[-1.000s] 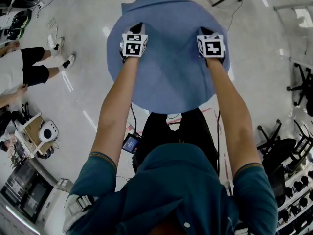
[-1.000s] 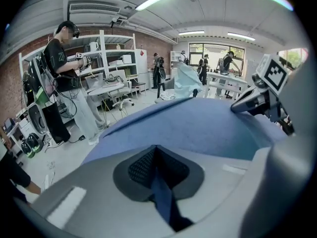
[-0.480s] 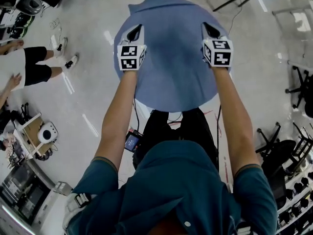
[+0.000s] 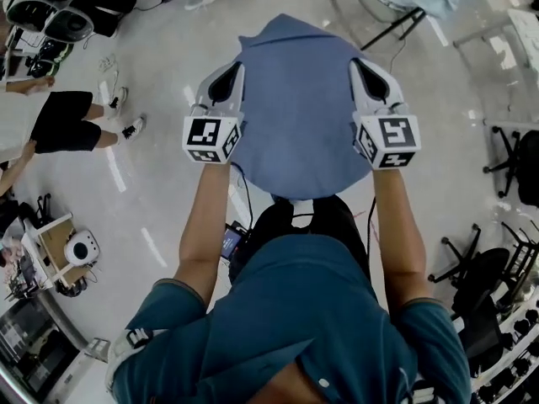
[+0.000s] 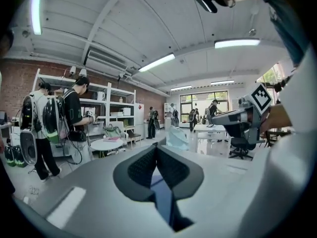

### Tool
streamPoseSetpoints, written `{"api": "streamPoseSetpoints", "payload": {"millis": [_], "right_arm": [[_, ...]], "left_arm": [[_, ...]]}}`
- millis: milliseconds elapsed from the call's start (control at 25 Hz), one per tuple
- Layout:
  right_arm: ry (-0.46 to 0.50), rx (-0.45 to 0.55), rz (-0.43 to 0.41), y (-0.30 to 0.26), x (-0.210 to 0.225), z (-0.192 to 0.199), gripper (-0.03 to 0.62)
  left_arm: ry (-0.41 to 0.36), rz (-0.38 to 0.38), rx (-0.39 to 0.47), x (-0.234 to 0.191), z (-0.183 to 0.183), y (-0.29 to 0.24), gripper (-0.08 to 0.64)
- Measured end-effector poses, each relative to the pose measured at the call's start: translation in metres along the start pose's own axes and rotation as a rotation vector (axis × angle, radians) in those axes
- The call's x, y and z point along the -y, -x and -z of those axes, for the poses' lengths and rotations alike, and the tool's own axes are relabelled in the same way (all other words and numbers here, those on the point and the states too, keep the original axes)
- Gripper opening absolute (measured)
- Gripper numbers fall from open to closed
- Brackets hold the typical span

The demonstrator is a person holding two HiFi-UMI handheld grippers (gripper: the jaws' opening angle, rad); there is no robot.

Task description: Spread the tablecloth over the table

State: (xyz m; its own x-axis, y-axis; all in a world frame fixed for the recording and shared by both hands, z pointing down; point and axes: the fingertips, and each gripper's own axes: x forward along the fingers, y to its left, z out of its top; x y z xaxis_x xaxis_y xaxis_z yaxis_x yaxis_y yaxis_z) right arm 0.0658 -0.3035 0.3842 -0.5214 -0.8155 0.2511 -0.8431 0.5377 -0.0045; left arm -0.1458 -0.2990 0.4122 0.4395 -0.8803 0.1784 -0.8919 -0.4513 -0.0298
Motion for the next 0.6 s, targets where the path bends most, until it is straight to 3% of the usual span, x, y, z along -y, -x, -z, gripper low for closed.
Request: {"api": "streamPoseSetpoints", "payload": {"millis": [240,440,600], "right_arm": [[0.046,0.082,-0.019,0.052,-0.033,-0.061,0.011],[0.057,0.049,-0.030,0.092,-0.062,-0.079,0.009],[0.081,0.085,-0.022,0.118,-0.083,-0.101,0.009]], "left_arm": [[-0.084,0.054,0.118,0.011,-0.080,0.046,0.000],[-0.092,0.089,0.176,0.023,-0.116,0.084,0.000],[-0.104,0.118,0.236,0.032,-0.142,0.108,0.000]]}}
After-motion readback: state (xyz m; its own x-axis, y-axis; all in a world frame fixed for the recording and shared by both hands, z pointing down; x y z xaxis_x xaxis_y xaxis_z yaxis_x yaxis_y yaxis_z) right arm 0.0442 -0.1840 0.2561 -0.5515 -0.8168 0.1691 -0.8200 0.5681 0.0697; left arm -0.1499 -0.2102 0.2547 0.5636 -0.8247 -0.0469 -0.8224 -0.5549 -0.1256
